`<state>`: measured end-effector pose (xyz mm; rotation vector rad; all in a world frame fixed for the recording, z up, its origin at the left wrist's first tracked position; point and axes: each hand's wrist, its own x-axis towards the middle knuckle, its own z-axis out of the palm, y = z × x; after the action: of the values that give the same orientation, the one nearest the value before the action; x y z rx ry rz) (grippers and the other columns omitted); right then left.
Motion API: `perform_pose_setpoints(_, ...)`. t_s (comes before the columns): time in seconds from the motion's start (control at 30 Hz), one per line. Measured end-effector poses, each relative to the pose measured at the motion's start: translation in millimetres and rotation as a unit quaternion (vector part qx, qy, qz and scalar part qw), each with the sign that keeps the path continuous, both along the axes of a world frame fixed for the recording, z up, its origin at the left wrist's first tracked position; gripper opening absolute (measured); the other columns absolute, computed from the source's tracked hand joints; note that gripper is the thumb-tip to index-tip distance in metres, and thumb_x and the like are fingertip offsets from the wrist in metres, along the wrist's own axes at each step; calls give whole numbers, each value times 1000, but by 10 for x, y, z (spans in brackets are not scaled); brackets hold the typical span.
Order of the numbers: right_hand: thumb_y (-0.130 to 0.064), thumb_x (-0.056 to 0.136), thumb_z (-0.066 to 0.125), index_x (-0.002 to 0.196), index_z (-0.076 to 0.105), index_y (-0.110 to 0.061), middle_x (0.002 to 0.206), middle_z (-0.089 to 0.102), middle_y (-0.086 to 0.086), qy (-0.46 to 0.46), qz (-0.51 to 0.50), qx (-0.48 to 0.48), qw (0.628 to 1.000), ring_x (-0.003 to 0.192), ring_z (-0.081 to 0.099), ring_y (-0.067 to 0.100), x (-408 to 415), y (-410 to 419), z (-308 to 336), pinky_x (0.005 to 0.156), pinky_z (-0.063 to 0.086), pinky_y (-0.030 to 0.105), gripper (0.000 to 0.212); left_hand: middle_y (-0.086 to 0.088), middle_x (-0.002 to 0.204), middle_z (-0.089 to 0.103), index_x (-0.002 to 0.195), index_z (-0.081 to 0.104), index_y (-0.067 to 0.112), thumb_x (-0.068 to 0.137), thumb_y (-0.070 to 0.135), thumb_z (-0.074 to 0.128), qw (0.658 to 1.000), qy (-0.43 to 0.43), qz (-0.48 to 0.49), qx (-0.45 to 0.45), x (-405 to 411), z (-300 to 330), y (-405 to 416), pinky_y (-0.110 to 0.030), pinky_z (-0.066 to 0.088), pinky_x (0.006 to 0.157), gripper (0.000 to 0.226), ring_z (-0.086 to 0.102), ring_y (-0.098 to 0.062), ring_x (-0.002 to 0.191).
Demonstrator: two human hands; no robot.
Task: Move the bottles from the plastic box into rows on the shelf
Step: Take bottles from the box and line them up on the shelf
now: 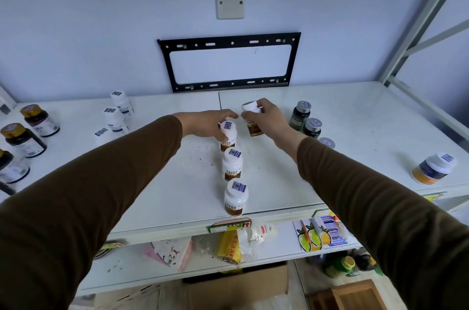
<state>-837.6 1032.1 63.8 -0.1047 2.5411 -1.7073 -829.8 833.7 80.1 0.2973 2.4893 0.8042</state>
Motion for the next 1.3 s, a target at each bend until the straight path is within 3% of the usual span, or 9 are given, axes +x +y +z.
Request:
perform_pose_setpoints(0.13,-33,79,73,110,55,-18,98,61,2,28,-7,31,999,81,61,17,-147,-74,34,64,53,29,39,-2,149,43,150,28,32,85,14,76,999,-2,28,30,37,50,-144,-34,39,107,83,46,-21,131)
perform_pose_setpoints(0.23,-31,79,72,109,52,-22,97,59,0,47,-8,44,998,74,58,10,-306,-162,78,57,47,23,36,-2,150,43,149,33,31,87,14,74,997,13,58,51,40,93,-280,-30,40,101,76,43,-20,135)
perform_pose_setpoints(0.37,-28,78,75,109,51,-28,94,59,-4,31,24,61,997,77,58,7,-513,-339,117,58,47,22,39,-2,149,45,146,39,30,89,20,71,994,63,81,34,43,86,-478,-30,40,101,66,44,-20,135)
perform_pose_setpoints(0.53,-24,74,78,104,57,-20,91,64,-2,0,77,83,994,79,64,15,-684,-551,77,58,50,25,37,1,146,48,140,44,31,87,29,73,990,92,106,16,81,49,-751,-36,45,100,61,45,-19,132)
perform_pose_setpoints(0.67,-22,75,79,104,54,-18,94,64,1,-16,109,123,986,79,63,16,-725,-705,-1,71,54,33,39,1,142,49,138,47,31,85,31,75,986,102,128,7,131,29,-869,-38,53,92,60,48,-18,127)
perform_pose_setpoints(0.83,-15,74,79,102,52,-13,94,61,4,-19,128,158,979,81,61,23,-741,-786,-84,78,56,41,39,0,141,50,140,46,27,87,32,73,986,121,115,-27,139,-20,-887,-29,47,88,60,48,-19,127)
perform_pose_setpoints(1.07,-17,77,78,115,50,-13,105,61,6,-26,128,182,975,91,61,24,-753,-803,-101,87,55,41,47,-1,141,50,140,46,27,86,35,73,985,122,110,-59,139,-59,-855,-32,44,98,61,49,-20,126)
perform_pose_setpoints(1.3,-19,77,79,119,50,-15,117,61,9,-28,116,153,981,85,57,19,-616,-666,-26,64,47,26,51,0,142,49,140,45,28,87,39,71,983,133,102,-74,181,-17,-803,-27,41,86,60,51,-20,122)
